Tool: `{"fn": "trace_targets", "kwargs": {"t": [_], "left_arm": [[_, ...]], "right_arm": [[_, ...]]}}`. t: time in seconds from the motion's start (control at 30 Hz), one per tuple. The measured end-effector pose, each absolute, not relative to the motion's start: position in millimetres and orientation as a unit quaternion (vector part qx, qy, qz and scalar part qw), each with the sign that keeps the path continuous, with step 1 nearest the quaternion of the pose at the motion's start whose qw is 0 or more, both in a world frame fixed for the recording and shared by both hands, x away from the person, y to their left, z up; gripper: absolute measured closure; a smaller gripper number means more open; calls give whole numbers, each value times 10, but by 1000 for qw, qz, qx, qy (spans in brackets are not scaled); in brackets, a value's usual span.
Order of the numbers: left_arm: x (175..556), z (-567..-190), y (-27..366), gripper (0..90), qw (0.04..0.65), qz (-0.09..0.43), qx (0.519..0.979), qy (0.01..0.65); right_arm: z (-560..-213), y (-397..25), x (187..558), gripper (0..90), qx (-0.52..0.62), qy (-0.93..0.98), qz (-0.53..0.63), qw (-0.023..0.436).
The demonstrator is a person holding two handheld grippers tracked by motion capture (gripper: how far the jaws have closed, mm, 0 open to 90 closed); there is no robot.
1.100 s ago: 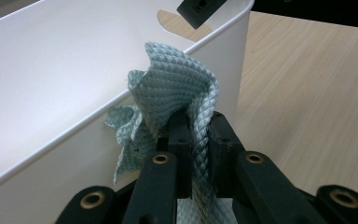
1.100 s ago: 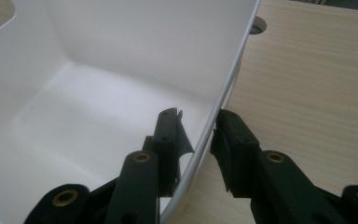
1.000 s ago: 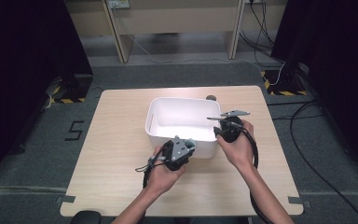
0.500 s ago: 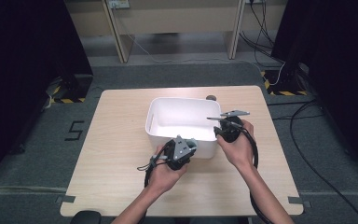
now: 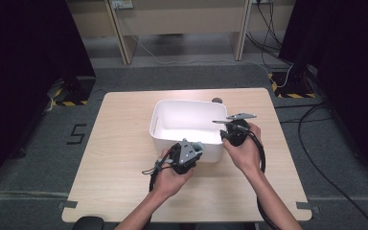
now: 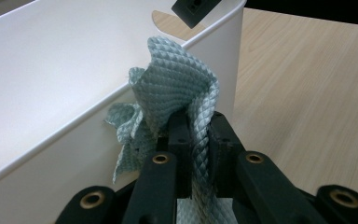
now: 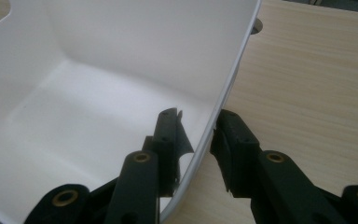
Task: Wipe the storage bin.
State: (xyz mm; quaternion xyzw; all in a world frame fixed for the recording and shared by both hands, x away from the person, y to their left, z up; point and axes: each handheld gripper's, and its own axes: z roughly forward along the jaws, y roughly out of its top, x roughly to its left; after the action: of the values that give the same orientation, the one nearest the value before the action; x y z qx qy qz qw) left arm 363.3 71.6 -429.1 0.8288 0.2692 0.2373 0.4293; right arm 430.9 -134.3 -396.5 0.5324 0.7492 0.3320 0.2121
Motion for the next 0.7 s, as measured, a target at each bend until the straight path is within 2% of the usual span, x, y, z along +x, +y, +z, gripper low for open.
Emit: {"fn": "trace_targets", "kwargs": {"t": [0.7], "left_arm": [[3646, -4321, 686, 819, 429, 234, 829, 271]], "right_arm": [[-3965, -1344, 4307, 709, 533, 749, 331, 213]]}}
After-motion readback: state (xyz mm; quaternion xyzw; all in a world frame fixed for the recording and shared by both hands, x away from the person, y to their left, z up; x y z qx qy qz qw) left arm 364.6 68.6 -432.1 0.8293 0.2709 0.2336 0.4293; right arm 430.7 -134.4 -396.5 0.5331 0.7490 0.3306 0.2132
